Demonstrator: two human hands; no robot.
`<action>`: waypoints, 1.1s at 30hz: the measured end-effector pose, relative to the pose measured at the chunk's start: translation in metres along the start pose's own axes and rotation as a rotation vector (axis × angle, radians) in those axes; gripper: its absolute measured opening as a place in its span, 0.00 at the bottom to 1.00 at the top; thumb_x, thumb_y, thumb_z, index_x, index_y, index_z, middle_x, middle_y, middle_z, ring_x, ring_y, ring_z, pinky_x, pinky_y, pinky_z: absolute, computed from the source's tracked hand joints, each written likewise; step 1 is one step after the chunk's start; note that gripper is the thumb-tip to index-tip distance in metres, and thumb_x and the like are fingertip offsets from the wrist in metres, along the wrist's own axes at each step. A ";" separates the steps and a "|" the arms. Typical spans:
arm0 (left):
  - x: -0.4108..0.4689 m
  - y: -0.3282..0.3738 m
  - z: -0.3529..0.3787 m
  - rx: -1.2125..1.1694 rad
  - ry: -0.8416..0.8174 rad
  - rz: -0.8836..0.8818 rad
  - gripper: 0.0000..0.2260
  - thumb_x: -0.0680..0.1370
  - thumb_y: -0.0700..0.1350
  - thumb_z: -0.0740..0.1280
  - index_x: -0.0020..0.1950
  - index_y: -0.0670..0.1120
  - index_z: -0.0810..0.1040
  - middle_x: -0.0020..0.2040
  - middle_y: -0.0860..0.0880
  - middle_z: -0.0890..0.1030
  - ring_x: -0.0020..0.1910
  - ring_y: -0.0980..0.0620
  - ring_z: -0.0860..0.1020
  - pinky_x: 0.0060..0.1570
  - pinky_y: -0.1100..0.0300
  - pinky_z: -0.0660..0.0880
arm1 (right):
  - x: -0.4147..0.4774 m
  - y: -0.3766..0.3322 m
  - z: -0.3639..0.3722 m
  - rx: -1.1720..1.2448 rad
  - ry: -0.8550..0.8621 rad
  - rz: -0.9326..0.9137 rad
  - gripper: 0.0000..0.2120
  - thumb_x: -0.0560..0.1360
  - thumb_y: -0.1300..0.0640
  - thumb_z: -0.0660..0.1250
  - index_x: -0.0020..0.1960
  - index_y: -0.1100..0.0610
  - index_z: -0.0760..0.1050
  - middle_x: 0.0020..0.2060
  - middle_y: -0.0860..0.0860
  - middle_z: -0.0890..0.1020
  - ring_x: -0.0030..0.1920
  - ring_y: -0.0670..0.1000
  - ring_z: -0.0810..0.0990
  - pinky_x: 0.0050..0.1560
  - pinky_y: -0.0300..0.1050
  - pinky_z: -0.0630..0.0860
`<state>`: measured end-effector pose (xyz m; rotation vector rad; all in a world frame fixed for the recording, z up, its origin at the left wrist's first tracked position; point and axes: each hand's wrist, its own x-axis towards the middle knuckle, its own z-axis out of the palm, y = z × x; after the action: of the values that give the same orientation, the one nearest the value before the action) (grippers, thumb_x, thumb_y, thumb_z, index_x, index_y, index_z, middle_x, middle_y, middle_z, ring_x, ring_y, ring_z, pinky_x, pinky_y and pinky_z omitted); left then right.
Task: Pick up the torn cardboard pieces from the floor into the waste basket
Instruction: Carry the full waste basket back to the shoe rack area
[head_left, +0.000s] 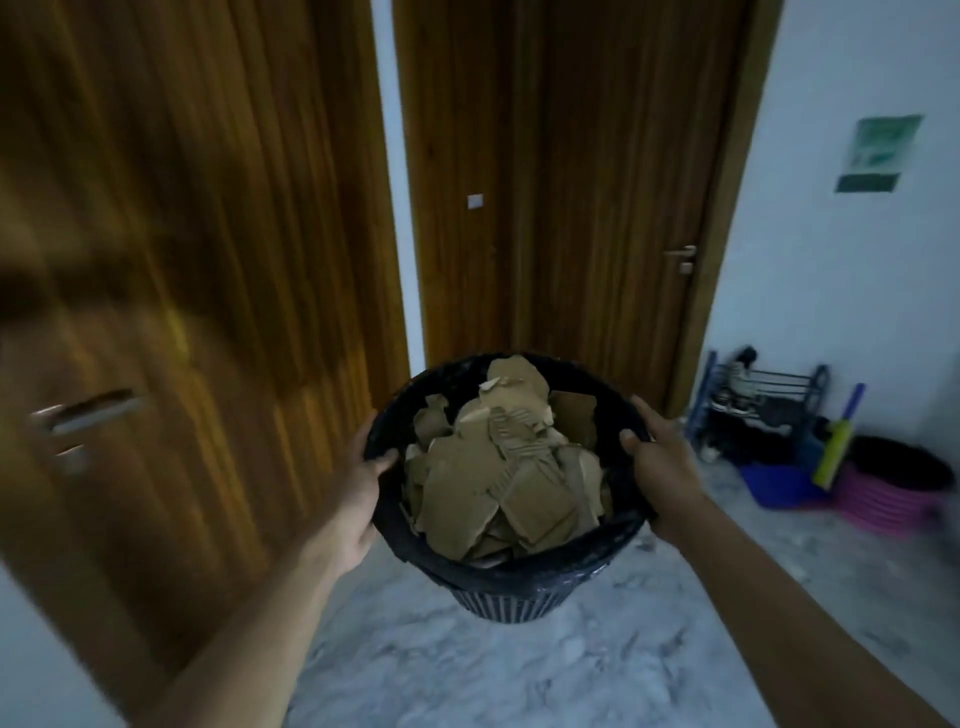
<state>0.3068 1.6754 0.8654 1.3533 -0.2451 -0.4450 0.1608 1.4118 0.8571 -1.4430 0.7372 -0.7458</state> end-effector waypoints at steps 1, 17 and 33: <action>0.023 -0.004 0.019 -0.010 -0.037 -0.008 0.21 0.85 0.42 0.58 0.74 0.62 0.67 0.67 0.52 0.76 0.66 0.45 0.76 0.66 0.42 0.73 | 0.018 0.001 -0.011 0.009 0.041 -0.003 0.23 0.85 0.61 0.59 0.77 0.44 0.68 0.65 0.50 0.76 0.53 0.51 0.79 0.56 0.48 0.79; 0.356 -0.082 0.351 0.133 -0.651 -0.147 0.24 0.84 0.40 0.62 0.77 0.58 0.65 0.74 0.47 0.69 0.70 0.39 0.72 0.64 0.42 0.73 | 0.235 0.046 -0.155 -0.002 0.694 0.002 0.21 0.83 0.68 0.58 0.71 0.52 0.75 0.56 0.50 0.85 0.50 0.45 0.84 0.51 0.38 0.80; 0.482 -0.236 0.743 0.352 -1.012 -0.230 0.29 0.83 0.31 0.59 0.79 0.56 0.64 0.76 0.46 0.69 0.70 0.40 0.72 0.64 0.40 0.74 | 0.435 0.131 -0.392 0.074 1.157 0.143 0.24 0.84 0.63 0.60 0.79 0.50 0.66 0.69 0.54 0.77 0.65 0.56 0.79 0.68 0.56 0.75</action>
<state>0.3855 0.7700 0.7497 1.3988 -1.0413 -1.3168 0.0953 0.8292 0.7285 -0.7710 1.6317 -1.4830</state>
